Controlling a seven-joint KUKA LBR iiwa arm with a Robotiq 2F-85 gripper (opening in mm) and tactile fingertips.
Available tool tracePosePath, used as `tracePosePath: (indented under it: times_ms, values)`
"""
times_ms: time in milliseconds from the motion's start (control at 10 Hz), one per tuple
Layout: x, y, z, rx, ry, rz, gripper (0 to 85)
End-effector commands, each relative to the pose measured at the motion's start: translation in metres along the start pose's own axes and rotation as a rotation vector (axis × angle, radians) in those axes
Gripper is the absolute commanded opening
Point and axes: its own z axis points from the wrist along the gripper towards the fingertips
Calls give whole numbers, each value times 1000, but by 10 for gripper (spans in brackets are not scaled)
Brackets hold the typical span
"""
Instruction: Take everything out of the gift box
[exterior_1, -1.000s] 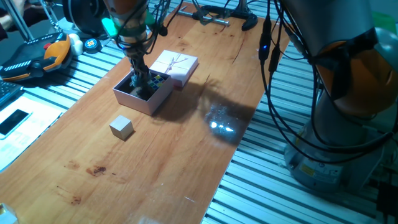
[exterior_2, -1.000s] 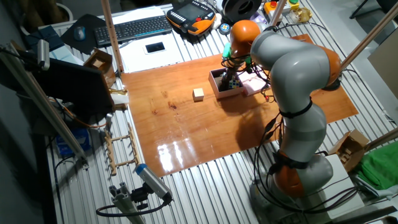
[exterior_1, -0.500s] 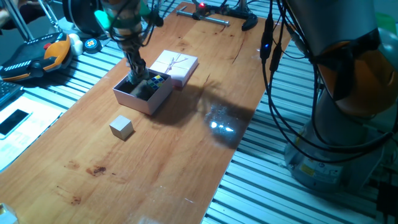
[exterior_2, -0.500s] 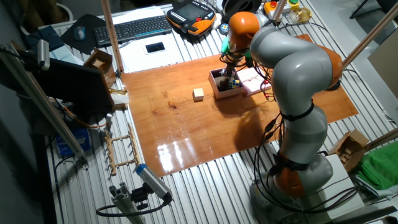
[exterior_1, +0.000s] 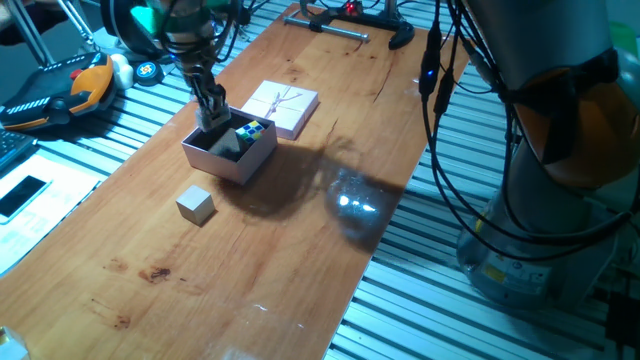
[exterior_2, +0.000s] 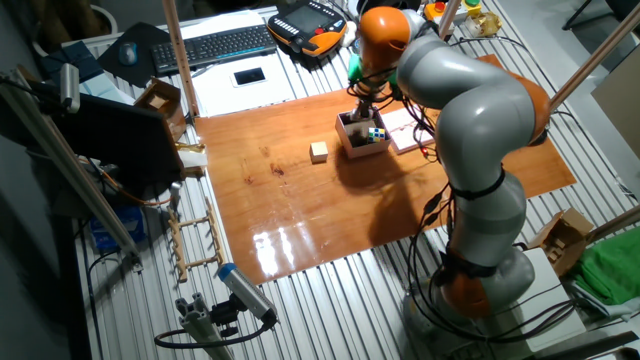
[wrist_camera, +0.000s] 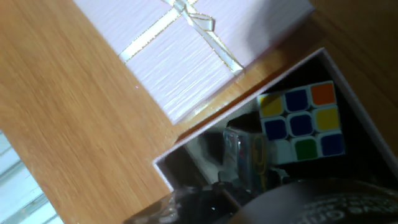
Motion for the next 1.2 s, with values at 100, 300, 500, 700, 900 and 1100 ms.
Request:
tracePosePath:
  times_ms: [100, 300, 500, 700, 900, 1100]
  values:
    - [13, -11, -6, 8, 12, -3, 10]
    - [25, -24, -3, 1, 15, 18, 10]
    - [37, -38, 4, 0, 22, 74, 10]
    - [43, -45, 10, 8, 36, 151, 10]
    - [48, -51, 17, 22, 56, 259, 10]
    - [51, -59, 21, 8, 47, 332, 10]
